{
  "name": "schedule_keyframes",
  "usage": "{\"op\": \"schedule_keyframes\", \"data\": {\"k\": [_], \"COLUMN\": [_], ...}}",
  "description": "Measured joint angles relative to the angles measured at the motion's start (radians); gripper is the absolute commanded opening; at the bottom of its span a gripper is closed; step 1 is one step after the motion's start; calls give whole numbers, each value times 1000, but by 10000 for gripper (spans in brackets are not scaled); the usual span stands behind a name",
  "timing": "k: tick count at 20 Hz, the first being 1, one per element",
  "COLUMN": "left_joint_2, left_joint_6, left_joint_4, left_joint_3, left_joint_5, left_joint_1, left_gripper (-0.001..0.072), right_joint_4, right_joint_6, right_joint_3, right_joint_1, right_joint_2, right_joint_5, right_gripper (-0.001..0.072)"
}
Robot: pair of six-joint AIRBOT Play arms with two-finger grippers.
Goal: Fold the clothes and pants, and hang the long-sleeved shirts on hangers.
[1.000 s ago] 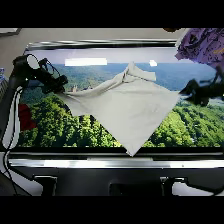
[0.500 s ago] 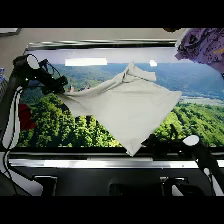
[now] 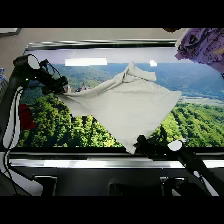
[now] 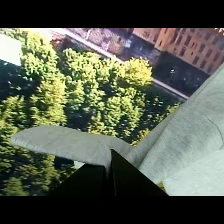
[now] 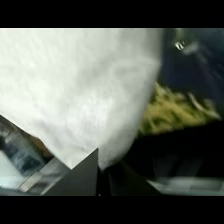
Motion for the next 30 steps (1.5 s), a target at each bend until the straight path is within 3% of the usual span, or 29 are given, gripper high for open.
{"op": "schedule_keyframes", "data": {"k": [3,7,12,16,23,27,30], "left_joint_2": [9,102,417,721,1015,984,848], "left_joint_6": [30,70,86,91,76,75,107], "left_joint_4": [0,34,73,109,165,174,175], "left_joint_3": [24,107,142,148,128,66,12], "left_joint_5": [3,53,240,337,352,312,299], "left_joint_1": [2,15,61,85,93,93,93], "left_gripper": [17,16,16,15,15,15,15], "right_joint_4": [3,-107,-206,-285,-416,-462,-474], "right_joint_6": [-45,-76,-114,-125,-81,-29,-3], "right_joint_3": [135,541,1201,1599,1775,1749,1680], "right_joint_1": [-43,-207,-369,-407,-419,-419,-418], "right_joint_2": [-6,-8,-7,21,142,107,13], "right_joint_5": [-6,115,357,526,610,650,681], "right_gripper": [30,31,31,31,31,31,32]}}
